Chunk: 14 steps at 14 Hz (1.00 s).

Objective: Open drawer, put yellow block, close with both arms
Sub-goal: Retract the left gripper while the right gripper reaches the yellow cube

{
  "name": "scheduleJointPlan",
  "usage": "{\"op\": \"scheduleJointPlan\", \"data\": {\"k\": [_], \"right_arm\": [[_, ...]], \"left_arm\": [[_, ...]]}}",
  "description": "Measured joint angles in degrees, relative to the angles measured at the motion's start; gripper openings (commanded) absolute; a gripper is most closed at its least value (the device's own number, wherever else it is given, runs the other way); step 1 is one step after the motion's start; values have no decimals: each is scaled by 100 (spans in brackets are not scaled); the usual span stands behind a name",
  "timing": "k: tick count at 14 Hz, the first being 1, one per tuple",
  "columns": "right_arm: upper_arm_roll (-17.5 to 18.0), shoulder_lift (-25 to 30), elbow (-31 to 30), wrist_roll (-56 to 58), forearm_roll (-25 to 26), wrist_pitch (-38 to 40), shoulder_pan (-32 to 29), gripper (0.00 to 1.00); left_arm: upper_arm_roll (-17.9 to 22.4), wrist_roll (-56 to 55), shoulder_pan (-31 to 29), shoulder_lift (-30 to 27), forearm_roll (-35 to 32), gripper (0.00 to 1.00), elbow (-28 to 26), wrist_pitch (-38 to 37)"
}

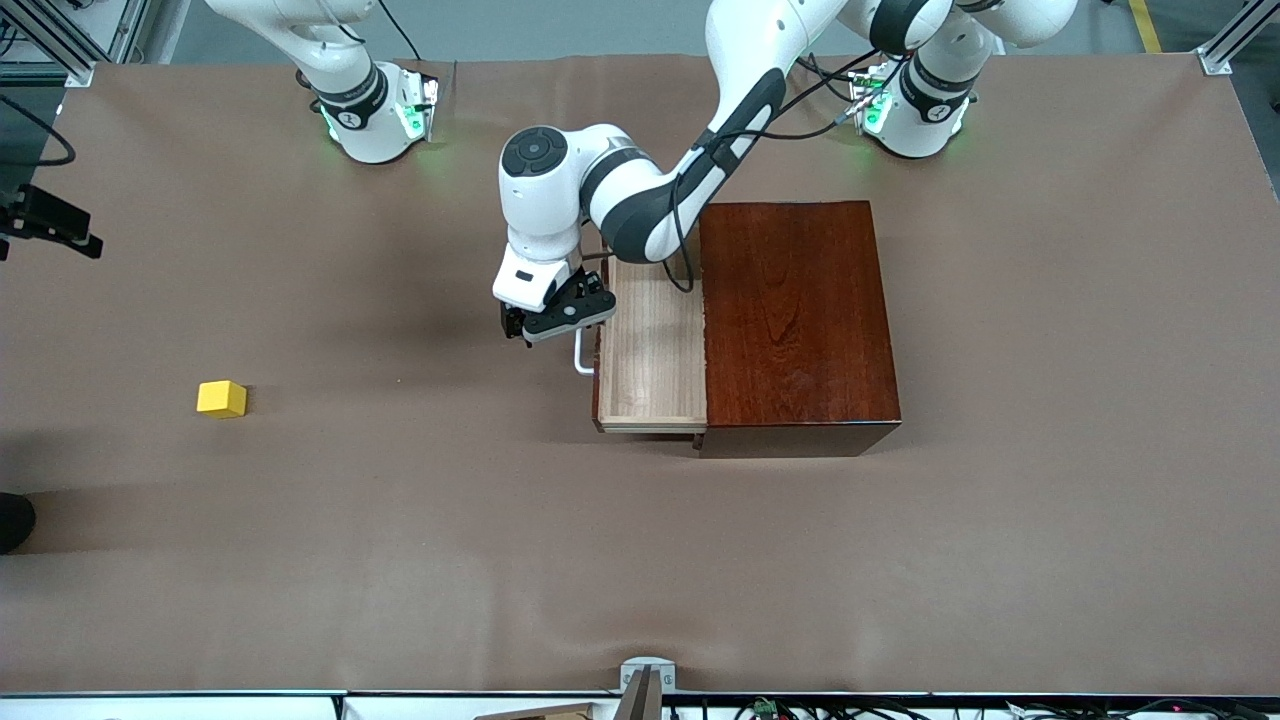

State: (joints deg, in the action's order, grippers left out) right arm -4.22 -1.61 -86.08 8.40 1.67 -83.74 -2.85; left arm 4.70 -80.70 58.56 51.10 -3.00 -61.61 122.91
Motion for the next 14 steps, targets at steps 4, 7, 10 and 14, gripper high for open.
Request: {"op": "scheduleJointPlan", "data": {"k": [4,7,10,14], "right_arm": [[0,-347,0,-1,1,-240,-48,100],[-4,-633,-3,3,3,-474,-176,100],[-7,-917,-6,3,3,-631,-310,100],[-7,-1374,-15,4,3,-1030,-380,100]], "left_arm": [[10,-5,-11,1,46,100,52,-99],[35,-8,-52,-53,62,100,156,-304],[57,-8,-189,-307,76,100,187,-462],[117,213,-485,-940,76,100,249,-1163]]}}
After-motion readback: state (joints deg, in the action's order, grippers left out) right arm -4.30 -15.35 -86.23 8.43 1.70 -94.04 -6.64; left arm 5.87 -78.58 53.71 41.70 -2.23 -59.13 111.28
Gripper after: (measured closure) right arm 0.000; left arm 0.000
